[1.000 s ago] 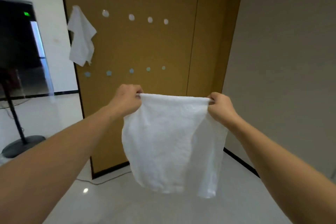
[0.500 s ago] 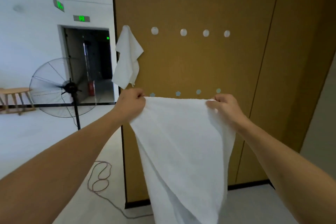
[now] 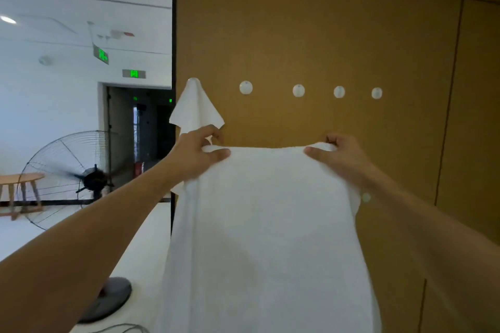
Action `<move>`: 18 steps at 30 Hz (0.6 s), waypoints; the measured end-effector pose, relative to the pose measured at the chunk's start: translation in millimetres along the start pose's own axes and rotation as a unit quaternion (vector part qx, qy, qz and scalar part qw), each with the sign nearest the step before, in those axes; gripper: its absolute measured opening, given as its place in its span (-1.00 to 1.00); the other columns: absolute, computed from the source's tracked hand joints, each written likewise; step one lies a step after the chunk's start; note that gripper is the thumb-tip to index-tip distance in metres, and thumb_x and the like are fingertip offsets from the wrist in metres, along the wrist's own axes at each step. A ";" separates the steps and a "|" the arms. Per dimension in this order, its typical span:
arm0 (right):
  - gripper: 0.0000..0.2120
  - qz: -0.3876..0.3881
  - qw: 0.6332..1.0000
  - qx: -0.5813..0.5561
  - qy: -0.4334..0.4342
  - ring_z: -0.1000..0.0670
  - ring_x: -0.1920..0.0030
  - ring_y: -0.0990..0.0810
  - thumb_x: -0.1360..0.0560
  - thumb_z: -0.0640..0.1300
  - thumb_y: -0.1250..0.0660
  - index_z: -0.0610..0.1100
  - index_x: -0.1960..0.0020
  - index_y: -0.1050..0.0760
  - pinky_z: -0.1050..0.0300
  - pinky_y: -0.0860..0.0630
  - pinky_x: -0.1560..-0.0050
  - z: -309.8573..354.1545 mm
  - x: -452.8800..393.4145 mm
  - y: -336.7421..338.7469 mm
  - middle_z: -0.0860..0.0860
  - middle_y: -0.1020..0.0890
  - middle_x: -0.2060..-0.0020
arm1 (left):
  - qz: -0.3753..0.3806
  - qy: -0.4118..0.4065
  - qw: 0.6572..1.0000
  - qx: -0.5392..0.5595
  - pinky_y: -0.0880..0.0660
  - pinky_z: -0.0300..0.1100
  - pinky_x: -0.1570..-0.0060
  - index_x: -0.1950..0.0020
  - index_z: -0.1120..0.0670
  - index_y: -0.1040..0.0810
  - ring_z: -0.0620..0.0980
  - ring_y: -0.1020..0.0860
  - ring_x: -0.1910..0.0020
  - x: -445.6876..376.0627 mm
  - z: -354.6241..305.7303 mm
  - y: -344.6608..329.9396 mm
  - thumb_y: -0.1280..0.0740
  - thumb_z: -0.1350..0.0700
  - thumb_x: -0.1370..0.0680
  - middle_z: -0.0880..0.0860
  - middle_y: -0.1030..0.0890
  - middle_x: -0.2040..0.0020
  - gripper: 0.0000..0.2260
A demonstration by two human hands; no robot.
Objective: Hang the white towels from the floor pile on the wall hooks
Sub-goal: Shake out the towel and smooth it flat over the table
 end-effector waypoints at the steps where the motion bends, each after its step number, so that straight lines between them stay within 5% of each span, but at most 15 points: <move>1: -0.79 0.006 1.000 -0.021 0.005 0.15 0.29 -0.58 -0.41 0.00 -0.53 -0.07 0.20 -0.55 0.24 -0.52 0.27 -3.8 -17.8 -4.2 0.09 -0.62 0.27 | -0.011 -0.020 1.000 -0.010 -0.43 -0.21 0.15 0.00 -0.11 -0.55 -0.13 -0.52 0.15 -14.3 1.1 1.5 -0.44 -0.05 -0.50 -0.11 -0.53 0.12 -0.87; 5: -0.86 0.017 0.985 -0.166 0.040 0.16 0.10 -0.66 -0.37 -0.21 -0.56 -0.03 0.11 -0.68 0.30 -0.58 0.15 -10.6 -81.2 -20.6 0.15 -0.70 0.11 | -0.064 -0.094 0.993 -0.021 -0.44 -0.25 -0.17 -0.03 -0.12 -0.68 -0.17 -0.57 -0.04 -69.5 0.7 2.6 -0.39 0.14 -0.55 -0.17 -0.66 -0.02 -0.82; 8: -0.87 0.044 0.979 -0.181 0.086 0.21 0.10 -0.66 -0.42 -0.29 -0.50 -0.11 0.09 -0.70 0.40 -0.53 0.13 -12.3 -122.7 -33.7 0.12 -0.73 0.13 | -0.088 -0.126 0.980 -0.126 -0.38 -0.32 -0.09 -0.08 -0.18 -0.70 -0.15 -0.56 0.00 -108.6 3.0 -6.7 -0.31 0.17 -0.58 -0.23 -0.62 0.09 -0.72; 11: -0.83 0.069 0.986 -0.030 0.151 0.27 0.02 -0.63 -0.50 -0.26 -0.42 -0.05 0.04 -0.73 0.43 -0.49 -0.02 -17.3 -167.8 -55.6 0.18 -0.72 0.07 | -0.093 -0.156 0.924 -0.336 -0.27 -0.24 0.03 -0.23 -0.25 -0.60 -0.03 -0.52 0.02 -148.0 4.0 -23.1 -0.20 0.10 -0.63 -0.15 -0.45 0.11 -0.68; 14: -0.71 0.061 0.970 0.129 0.195 0.22 0.01 -0.62 -0.51 -0.20 -0.32 0.16 0.02 -0.70 0.24 -0.53 -0.14 -23.7 -218.8 -77.0 0.29 -0.68 0.07 | -0.118 -0.147 0.881 -0.433 -0.29 -0.18 0.14 -0.33 -0.26 -0.51 0.00 -0.51 0.08 -186.3 11.3 -30.4 -0.12 0.07 -0.66 -0.02 -0.52 0.00 -0.65; 18: -0.70 0.008 0.932 0.233 0.278 0.21 0.21 -0.50 -0.54 -0.16 -0.29 0.18 -0.10 -0.67 0.24 -0.37 0.18 -15.9 -270.2 -86.0 0.27 -0.46 0.31 | -0.139 -0.153 0.819 -0.535 -0.40 -0.11 0.17 -0.44 -0.19 -0.42 0.09 -0.55 0.03 -233.5 14.6 -39.2 -0.14 0.13 -0.64 0.08 -0.51 -0.11 -0.60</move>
Point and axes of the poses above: each hand's wrist, its own x-axis away from the middle knuckle, its own y-axis out of the back of the hand, z = x × y, the point moved 9 cm from there along -x, towards the middle knuckle
